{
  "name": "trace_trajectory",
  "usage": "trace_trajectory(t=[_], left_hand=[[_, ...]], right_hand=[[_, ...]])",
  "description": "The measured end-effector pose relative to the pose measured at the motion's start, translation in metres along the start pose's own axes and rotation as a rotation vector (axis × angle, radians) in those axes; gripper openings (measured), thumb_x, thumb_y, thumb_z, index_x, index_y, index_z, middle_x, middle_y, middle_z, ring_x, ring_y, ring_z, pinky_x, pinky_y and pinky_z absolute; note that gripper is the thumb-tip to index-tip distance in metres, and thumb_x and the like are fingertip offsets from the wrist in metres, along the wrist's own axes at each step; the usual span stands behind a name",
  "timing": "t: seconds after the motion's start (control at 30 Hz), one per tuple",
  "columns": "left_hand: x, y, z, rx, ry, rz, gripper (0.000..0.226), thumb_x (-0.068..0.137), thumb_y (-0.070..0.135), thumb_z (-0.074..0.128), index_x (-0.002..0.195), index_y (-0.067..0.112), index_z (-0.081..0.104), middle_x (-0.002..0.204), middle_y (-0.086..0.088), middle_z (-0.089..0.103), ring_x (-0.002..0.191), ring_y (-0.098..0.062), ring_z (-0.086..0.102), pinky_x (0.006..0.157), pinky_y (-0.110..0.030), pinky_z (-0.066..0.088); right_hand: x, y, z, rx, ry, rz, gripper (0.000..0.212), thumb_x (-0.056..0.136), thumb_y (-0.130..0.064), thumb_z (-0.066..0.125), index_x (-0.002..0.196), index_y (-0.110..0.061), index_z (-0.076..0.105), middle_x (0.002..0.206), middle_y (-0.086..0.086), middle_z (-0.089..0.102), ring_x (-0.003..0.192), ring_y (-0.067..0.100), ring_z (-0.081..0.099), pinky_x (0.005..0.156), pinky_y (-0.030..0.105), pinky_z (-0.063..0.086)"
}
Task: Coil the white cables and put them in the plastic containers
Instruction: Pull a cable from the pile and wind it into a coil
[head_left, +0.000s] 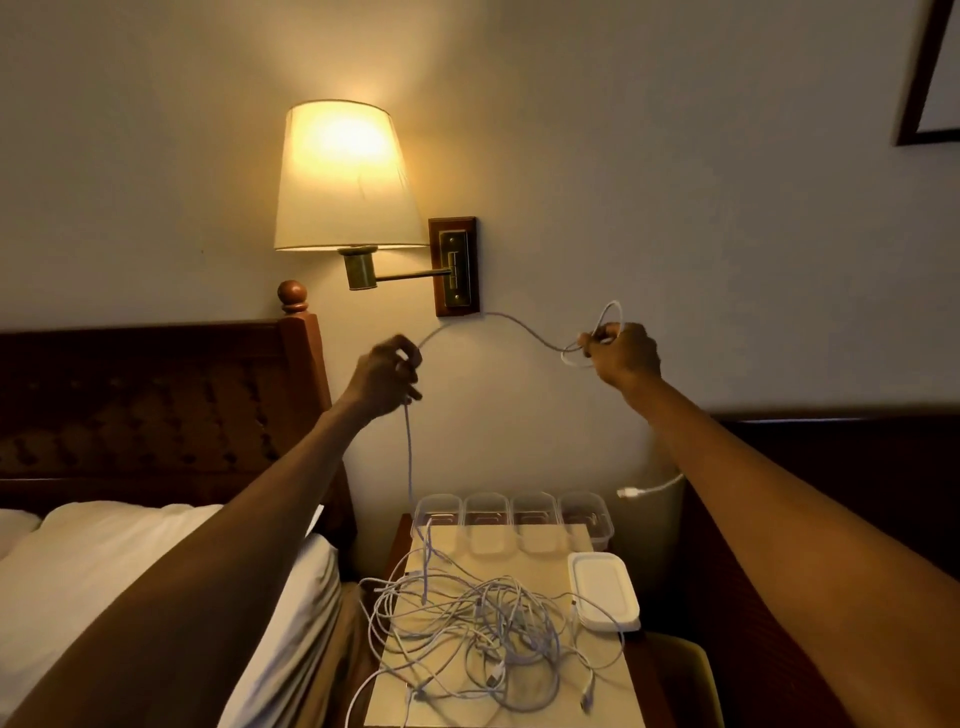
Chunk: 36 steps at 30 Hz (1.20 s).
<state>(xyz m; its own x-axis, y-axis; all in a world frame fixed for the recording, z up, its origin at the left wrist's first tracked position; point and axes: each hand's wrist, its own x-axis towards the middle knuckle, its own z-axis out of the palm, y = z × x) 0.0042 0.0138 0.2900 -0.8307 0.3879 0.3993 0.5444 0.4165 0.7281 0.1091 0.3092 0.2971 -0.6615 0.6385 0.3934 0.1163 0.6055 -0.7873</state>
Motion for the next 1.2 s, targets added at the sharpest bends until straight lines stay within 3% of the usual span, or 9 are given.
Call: trace_trajectory(t=[0.1, 0.2, 0.33, 0.4, 0.53, 0.7, 0.87, 0.97, 1.2], left_hand=[[0.010, 0.032, -0.008, 0.078, 0.293, 0.231, 0.011, 0.101, 0.017, 0.051, 0.107, 0.012, 0.059, 0.087, -0.004, 0.059, 0.066, -0.008, 0.060, 0.054, -0.011, 0.048], [0.022, 0.065, -0.017, 0.139, 0.482, 0.412, 0.025, 0.102, 0.027, 0.050, 0.110, 0.009, 0.066, 0.083, 0.004, 0.060, 0.061, 0.002, 0.053, 0.056, -0.004, 0.037], [0.036, 0.076, -0.022, 0.238, 0.477, 0.476, 0.027, 0.101, 0.029, 0.051, 0.113, 0.013, 0.069, 0.097, 0.000, 0.070, 0.072, -0.006, 0.057, 0.061, -0.006, 0.038], [0.040, 0.064, -0.018, 0.311, 0.403, 0.395, 0.025, 0.102, 0.031, 0.049, 0.112, 0.018, 0.068, 0.103, 0.000, 0.070, 0.076, -0.012, 0.061, 0.064, -0.021, 0.047], [0.036, 0.041, -0.004, 0.318, 0.272, 0.258, 0.018, 0.101, 0.023, 0.050, 0.106, 0.021, 0.067, 0.105, -0.003, 0.071, 0.076, -0.019, 0.064, 0.065, -0.034, 0.051], [0.026, 0.019, 0.005, 0.330, 0.139, 0.036, 0.016, 0.101, 0.016, 0.051, 0.100, 0.024, 0.065, 0.097, -0.002, 0.068, 0.084, -0.019, 0.067, 0.073, -0.038, 0.056], [0.011, -0.023, 0.020, 0.264, 0.063, -0.261, 0.021, 0.100, 0.023, 0.055, 0.109, 0.010, 0.067, 0.086, -0.005, 0.073, 0.083, -0.018, 0.069, 0.079, -0.035, 0.057], [0.005, -0.037, 0.027, 0.071, 0.015, -0.413, 0.029, 0.098, 0.014, 0.058, 0.123, 0.000, 0.060, 0.100, -0.015, 0.070, 0.090, -0.025, 0.069, 0.082, -0.034, 0.057], [0.024, 0.011, 0.007, 0.091, 0.130, -0.206, 0.055, 0.090, -0.005, 0.056, 0.142, 0.011, 0.046, 0.140, -0.014, 0.050, 0.123, -0.029, 0.053, 0.097, -0.038, 0.051]], right_hand=[[-0.007, 0.007, 0.007, -0.028, -0.148, -0.038, 0.033, 0.086, -0.040, 0.070, 0.102, -0.010, 0.073, 0.106, 0.011, 0.072, 0.100, 0.029, 0.065, 0.085, 0.037, 0.052], [-0.011, 0.002, 0.012, 0.056, -0.263, -0.054, 0.040, 0.087, -0.046, 0.067, 0.093, -0.007, 0.072, 0.080, 0.007, 0.071, 0.065, 0.016, 0.059, 0.057, 0.028, 0.045], [-0.016, -0.017, 0.007, 0.022, -0.386, 0.040, 0.059, 0.072, -0.067, 0.069, 0.071, -0.012, 0.048, 0.058, 0.002, 0.041, 0.048, 0.013, 0.034, 0.045, 0.025, 0.030], [-0.019, -0.022, 0.000, -0.105, -0.569, 0.115, 0.064, 0.067, -0.070, 0.070, 0.070, -0.013, 0.041, 0.059, 0.003, 0.034, 0.048, 0.011, 0.026, 0.046, 0.024, 0.029], [-0.026, -0.013, -0.009, -0.311, -0.776, 0.171, 0.049, 0.070, -0.037, 0.086, 0.071, -0.011, 0.045, 0.059, 0.003, 0.036, 0.050, 0.011, 0.026, 0.048, 0.022, 0.030], [-0.023, 0.000, -0.006, -0.379, -0.634, 0.227, 0.006, 0.091, -0.002, 0.060, 0.086, -0.003, 0.060, 0.061, 0.006, 0.038, 0.050, 0.014, 0.032, 0.048, 0.024, 0.030], [-0.016, 0.003, -0.012, -0.217, -0.438, 0.184, 0.022, 0.094, -0.005, 0.050, 0.107, 0.006, 0.064, 0.065, 0.010, 0.044, 0.048, 0.018, 0.035, 0.043, 0.026, 0.029], [-0.009, 0.003, -0.016, -0.024, -0.323, 0.122, 0.026, 0.096, -0.013, 0.047, 0.107, 0.005, 0.062, 0.072, 0.009, 0.049, 0.051, 0.017, 0.039, 0.042, 0.025, 0.030], [0.000, -0.015, -0.015, 0.144, -0.088, -0.067, 0.028, 0.099, -0.024, 0.048, 0.103, -0.001, 0.063, 0.085, 0.010, 0.061, 0.071, 0.022, 0.054, 0.059, 0.033, 0.047]])
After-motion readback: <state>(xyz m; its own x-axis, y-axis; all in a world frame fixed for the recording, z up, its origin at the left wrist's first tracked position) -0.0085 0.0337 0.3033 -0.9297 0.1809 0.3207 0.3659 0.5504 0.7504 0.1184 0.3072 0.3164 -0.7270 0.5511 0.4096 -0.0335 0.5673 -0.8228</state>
